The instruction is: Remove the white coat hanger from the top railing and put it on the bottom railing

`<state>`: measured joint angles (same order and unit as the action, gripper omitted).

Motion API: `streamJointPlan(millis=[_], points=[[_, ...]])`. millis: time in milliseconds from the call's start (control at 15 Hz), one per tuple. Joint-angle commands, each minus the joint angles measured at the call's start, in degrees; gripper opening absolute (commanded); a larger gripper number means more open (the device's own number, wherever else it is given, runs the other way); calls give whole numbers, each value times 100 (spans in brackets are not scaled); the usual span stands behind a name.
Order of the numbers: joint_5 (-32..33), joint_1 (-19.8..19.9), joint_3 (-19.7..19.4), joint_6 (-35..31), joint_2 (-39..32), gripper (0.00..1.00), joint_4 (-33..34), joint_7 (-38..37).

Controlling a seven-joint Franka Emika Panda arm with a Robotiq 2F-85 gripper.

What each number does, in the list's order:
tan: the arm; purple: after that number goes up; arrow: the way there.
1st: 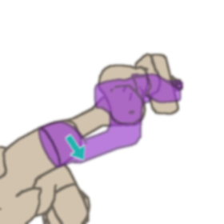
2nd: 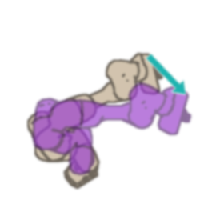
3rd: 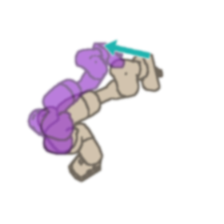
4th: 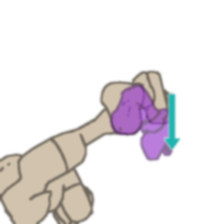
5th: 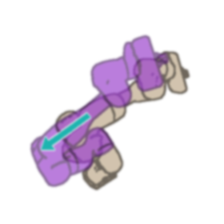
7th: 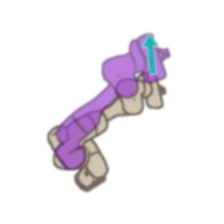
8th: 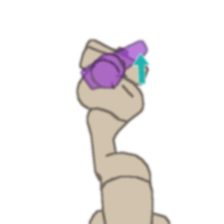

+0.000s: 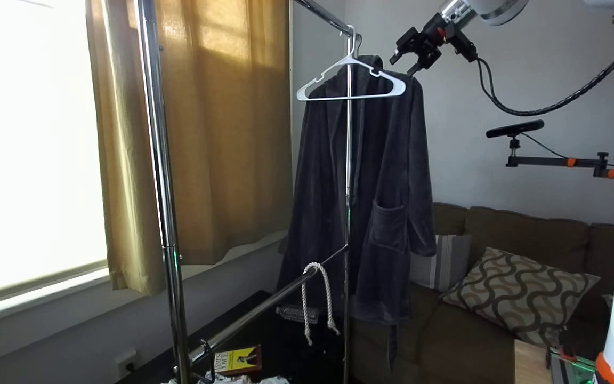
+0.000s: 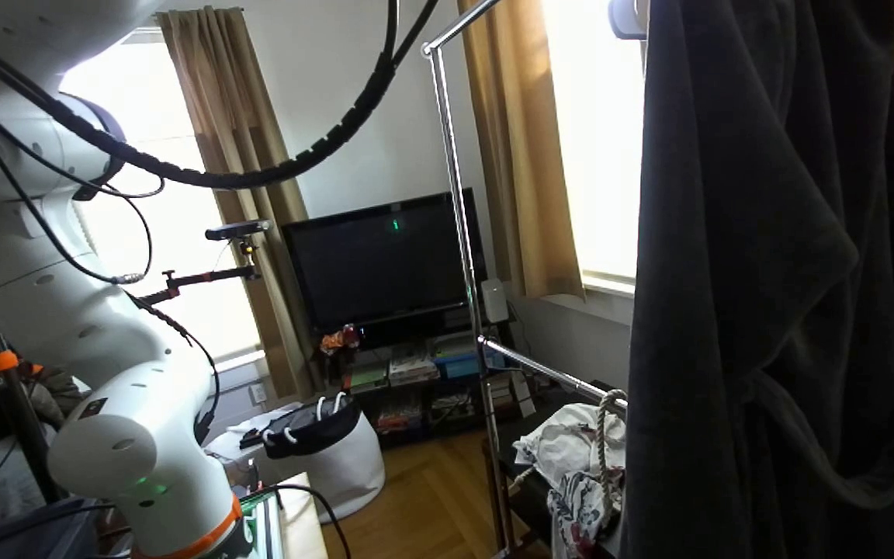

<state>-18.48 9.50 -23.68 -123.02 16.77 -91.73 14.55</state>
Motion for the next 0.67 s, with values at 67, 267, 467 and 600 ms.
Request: streamJointPlan(millis=[67,267,467,600], points=[[129,-8,137,-307,62,100,-372,508],[199,3,166,-358,-17,73,-463,760],[195,-1,181,-438,-31,55,-543,883],[211,11,194,-484,-47,39,-570,917]])
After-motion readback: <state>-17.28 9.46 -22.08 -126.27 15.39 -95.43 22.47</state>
